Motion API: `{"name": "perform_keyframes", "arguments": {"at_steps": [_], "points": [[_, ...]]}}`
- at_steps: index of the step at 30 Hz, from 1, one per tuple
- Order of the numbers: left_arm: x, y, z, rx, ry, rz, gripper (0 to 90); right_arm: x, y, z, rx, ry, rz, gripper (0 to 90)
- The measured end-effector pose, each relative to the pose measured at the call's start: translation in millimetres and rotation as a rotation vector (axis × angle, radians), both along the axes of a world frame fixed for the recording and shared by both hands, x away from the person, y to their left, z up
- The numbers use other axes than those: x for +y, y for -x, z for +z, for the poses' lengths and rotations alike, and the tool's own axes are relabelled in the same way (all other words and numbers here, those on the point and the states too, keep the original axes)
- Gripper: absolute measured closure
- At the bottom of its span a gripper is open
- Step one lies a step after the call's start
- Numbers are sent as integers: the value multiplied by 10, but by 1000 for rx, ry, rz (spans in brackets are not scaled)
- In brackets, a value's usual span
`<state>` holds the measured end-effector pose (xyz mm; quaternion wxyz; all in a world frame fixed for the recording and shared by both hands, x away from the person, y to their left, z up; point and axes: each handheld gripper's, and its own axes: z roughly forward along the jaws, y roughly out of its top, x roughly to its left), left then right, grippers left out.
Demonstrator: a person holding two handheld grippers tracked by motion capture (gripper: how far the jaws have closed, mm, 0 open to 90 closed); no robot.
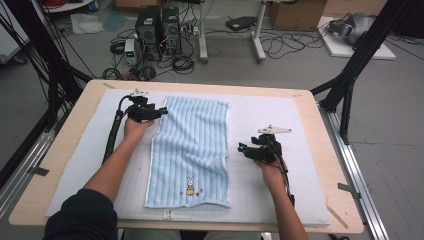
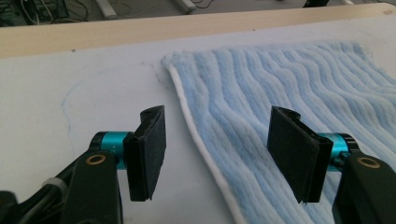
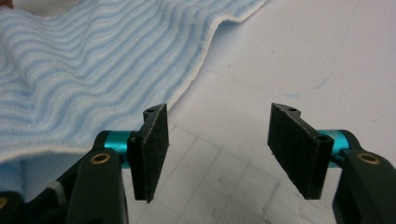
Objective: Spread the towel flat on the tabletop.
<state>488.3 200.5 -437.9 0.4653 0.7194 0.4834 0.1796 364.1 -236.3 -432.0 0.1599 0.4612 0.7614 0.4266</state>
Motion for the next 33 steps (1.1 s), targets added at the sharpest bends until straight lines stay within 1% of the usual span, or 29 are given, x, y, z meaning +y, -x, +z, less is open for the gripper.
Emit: {"name": "perform_keyframes", "arguments": {"at_steps": [3,4,6,7,9,10,11,13,15,16,17,18,19,20,21,22,23,24,26,27,28,30,31,32,33], "points": [[5,95,2,9,14,-43,405,41,-48,5,10,-28,0,428],[-1,124,1,8,16,-57,420,58,-76,9,14,-41,0,438],[-19,167,-11,22,24,-88,435,112,-148,16,15,-58,3,453],[-34,187,-22,32,25,-101,437,148,-180,15,18,-69,2,458],[-66,219,-49,41,6,-116,442,240,-253,-7,34,-72,14,465],[-76,232,-61,46,-5,-119,440,296,-290,-26,42,-62,22,469],[-88,239,-78,56,1,-132,439,357,-325,-48,53,-43,33,474],[-129,253,-109,75,-3,-160,439,477,-395,-90,70,13,47,483],[-184,277,-140,96,28,-195,455,567,-448,-135,66,63,51,502],[-230,293,-149,94,9,-218,480,601,-471,-154,77,80,57,517],[-276,316,-141,75,-35,-229,508,630,-472,-150,52,120,61,559],[-303,327,-138,70,-57,-244,565,651,-474,-146,35,160,79,582],[-319,334,-135,63,-80,-243,659,654,-484,-139,37,160,92,633],[-326,332,-132,63,-86,-235,728,648,-496,-132,42,161,102,695],[-326,324,-136,67,-90,-225,848,643,-510,-122,47,162,109,784],[-322,317,-135,71,-86,-215,861,634,-525,-125,47,152,114,824],[-325,307,-137,72,-76,-194,864,630,-533,-129,50,144,114,853],[-319,292,-139,73,-70,-177,868,624,-552,-128,54,132,114,864],[-290,248,-138,72,-51,-148,870,618,-585,-115,46,151,86,869],[-277,220,-136,75,-40,-138,871,609,-610,-114,39,146,79,870],[-272,195,-135,68,-20,-123,870,607,-637,-110,37,146,70,870],[-265,128,-125,49,-14,-107,870,622,-687,-91,32,148,54,871],[-270,87,-112,28,-35,-85,875,637,-718,-77,24,158,38,871],[-264,63,-101,7,-53,-69,895,653,-758,-59,3,184,18,872],[-244,26,-89,-13,-57,-53,896,659,-780,-46,-12,205,-4,872]]}}
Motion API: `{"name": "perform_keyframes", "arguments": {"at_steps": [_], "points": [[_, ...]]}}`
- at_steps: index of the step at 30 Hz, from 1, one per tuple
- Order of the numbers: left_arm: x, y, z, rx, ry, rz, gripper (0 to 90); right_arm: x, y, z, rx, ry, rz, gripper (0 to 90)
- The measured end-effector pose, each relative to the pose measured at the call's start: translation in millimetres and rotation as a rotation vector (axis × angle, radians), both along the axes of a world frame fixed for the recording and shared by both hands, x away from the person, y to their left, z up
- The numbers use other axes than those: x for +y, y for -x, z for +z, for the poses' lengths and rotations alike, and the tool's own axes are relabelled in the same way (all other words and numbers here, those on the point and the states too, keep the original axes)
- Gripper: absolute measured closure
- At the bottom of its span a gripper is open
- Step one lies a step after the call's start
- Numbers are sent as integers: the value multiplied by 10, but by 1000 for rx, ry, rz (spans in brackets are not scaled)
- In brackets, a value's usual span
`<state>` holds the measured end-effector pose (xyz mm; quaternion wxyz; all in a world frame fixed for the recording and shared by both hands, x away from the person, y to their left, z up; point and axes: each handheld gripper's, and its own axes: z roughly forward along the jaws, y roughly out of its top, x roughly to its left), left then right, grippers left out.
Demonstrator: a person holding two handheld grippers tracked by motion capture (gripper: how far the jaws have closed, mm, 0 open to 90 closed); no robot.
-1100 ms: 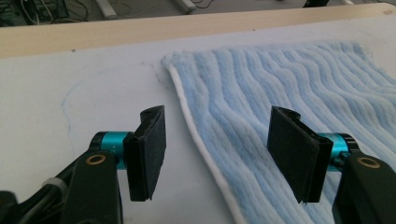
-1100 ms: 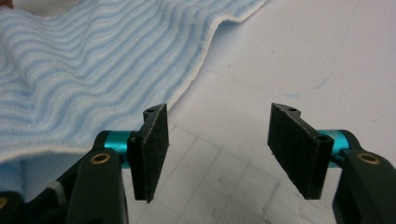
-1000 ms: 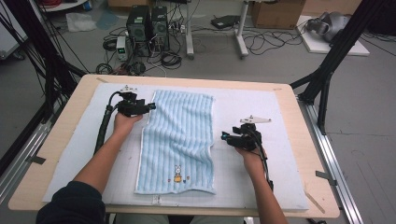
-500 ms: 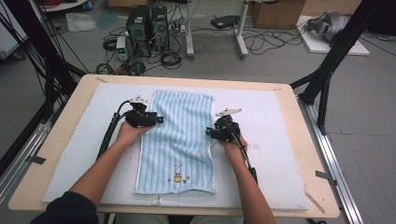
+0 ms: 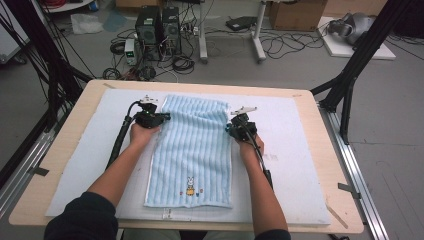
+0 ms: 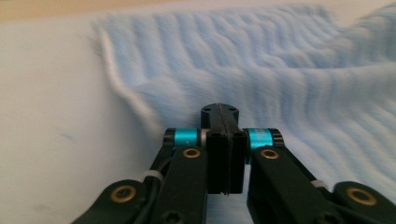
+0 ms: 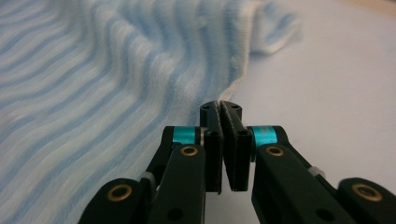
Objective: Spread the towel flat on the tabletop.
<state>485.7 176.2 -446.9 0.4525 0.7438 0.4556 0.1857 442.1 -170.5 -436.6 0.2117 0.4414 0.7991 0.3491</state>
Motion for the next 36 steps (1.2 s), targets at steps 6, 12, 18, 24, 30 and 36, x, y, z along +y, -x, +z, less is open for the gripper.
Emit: {"name": "perform_keyframes", "arguments": {"at_steps": [6,12,18,24,30,36], "points": [[137,-71,28,-3,46,27,893,-110,-176,6,-6,-46,-108,865],[173,15,56,54,99,-5,585,-179,-150,-7,-9,-93,-129,651],[203,228,41,67,106,-67,479,-304,16,88,-29,-141,-66,540],[139,458,0,80,96,-126,479,-388,287,111,-18,-160,-11,501],[3,545,-56,111,23,-170,447,-321,499,45,40,-97,63,523],[-101,596,-46,59,-76,-207,850,-178,512,22,59,-60,94,661]]}}
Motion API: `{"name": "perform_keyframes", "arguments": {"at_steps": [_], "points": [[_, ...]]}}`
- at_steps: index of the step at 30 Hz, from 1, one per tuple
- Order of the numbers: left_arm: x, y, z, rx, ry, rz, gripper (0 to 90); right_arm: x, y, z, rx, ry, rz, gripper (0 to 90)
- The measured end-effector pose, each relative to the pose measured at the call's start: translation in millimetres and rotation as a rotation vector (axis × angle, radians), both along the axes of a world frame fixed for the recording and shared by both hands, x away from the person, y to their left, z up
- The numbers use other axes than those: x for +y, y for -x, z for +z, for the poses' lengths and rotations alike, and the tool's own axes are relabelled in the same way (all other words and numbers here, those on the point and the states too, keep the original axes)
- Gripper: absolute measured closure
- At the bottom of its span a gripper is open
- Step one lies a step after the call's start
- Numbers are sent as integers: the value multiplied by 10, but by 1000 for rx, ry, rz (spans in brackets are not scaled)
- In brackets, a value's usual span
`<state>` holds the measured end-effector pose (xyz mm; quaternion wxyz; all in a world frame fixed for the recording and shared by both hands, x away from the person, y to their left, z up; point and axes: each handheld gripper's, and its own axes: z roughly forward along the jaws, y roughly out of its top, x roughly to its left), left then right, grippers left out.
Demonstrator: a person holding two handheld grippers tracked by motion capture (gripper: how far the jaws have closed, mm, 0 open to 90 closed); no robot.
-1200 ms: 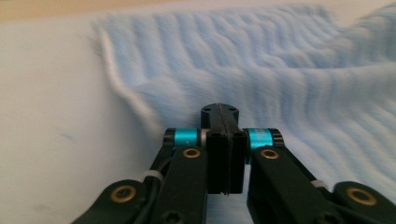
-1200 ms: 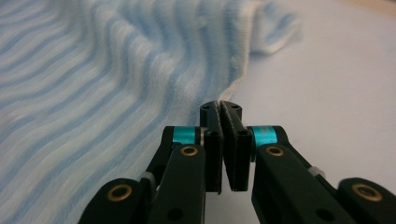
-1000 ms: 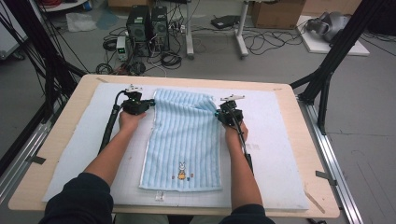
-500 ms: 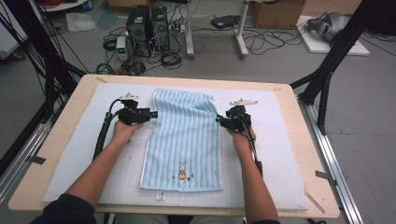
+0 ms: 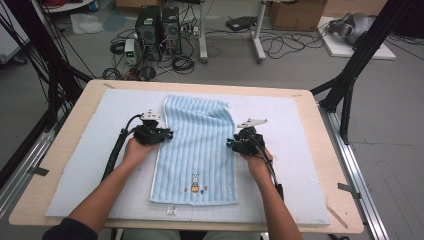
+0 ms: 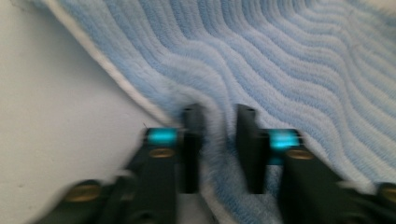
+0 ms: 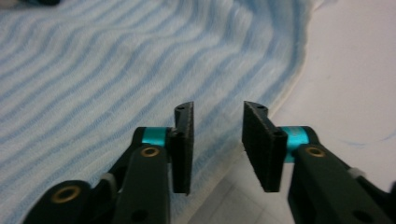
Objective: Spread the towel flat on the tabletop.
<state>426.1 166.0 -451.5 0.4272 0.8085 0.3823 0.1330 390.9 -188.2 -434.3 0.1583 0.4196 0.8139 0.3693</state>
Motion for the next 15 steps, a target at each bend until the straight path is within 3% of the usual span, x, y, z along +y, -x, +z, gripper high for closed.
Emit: {"name": "perform_keyframes", "arguments": {"at_steps": [3,6,8,10,11,13,15], "points": [[3,-21,0,-18,-8,45,863,24,-34,-81,26,29,-10,771],[76,-85,-4,10,33,123,865,36,-56,-72,-24,97,-37,837],[104,-98,-5,19,49,136,862,29,-83,-87,-31,88,-76,828],[124,-84,2,12,70,135,780,28,-88,-96,-34,60,-71,774],[136,-76,8,16,74,129,637,32,-73,-89,-36,52,-57,747],[174,-25,17,6,78,102,569,51,-25,-48,-37,38,-37,714],[229,61,20,-36,95,73,546,78,36,21,-64,54,-15,686]]}}
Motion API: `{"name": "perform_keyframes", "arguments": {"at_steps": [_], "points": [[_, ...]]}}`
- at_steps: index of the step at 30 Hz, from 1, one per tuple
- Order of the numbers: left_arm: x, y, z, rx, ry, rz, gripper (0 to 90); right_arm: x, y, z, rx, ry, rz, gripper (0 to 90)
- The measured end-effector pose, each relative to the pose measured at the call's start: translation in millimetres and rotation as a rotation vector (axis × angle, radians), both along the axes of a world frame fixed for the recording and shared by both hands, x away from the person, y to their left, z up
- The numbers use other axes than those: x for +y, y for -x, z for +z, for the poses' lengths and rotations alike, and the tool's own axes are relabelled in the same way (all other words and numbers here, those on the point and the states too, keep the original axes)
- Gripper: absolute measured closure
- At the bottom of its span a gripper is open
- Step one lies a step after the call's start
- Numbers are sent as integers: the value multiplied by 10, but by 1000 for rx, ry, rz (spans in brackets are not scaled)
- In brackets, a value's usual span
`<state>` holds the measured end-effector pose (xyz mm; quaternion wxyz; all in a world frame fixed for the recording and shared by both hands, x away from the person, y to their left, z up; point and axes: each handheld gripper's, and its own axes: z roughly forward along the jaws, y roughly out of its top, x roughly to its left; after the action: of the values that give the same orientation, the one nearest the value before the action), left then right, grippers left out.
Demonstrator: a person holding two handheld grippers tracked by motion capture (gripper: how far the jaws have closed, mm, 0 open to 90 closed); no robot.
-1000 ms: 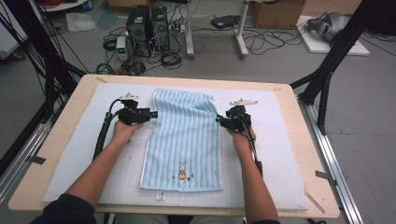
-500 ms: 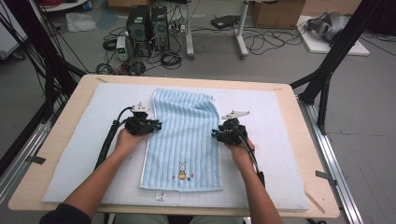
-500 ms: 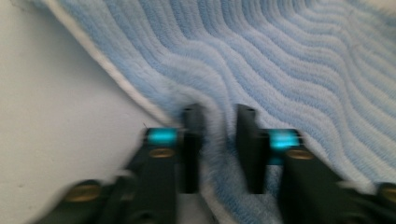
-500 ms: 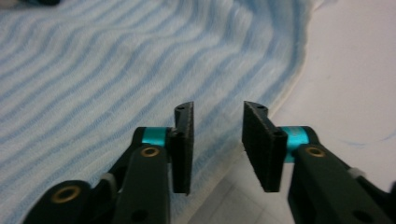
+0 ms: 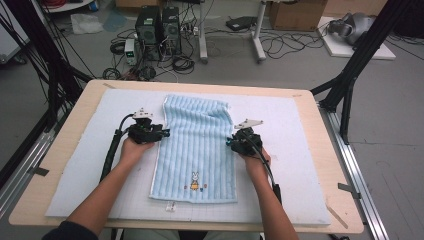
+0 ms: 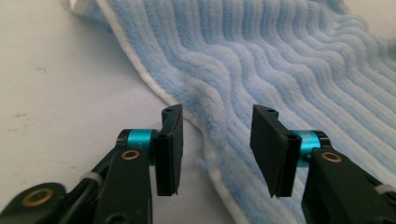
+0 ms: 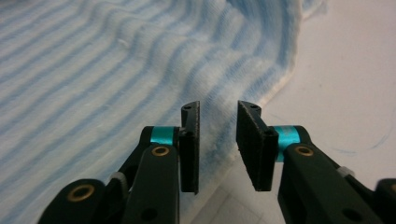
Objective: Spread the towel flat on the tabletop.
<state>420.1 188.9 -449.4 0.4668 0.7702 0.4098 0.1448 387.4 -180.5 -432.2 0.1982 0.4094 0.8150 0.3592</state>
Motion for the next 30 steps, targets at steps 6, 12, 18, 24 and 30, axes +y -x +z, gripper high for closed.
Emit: {"name": "perform_keyframes", "arguments": {"at_steps": [6,12,18,24,30], "points": [[167,309,42,-35,111,-26,373,-35,264,197,-69,-22,23,620],[242,584,60,-61,127,-9,259,-196,542,132,-52,-51,-18,481],[249,830,24,-54,127,10,219,-261,819,-9,-54,-63,5,486],[180,1049,10,-48,135,13,284,-273,1036,-56,-38,-83,25,495],[156,1181,2,-40,119,20,331,-322,1076,-45,7,-140,20,316]]}}
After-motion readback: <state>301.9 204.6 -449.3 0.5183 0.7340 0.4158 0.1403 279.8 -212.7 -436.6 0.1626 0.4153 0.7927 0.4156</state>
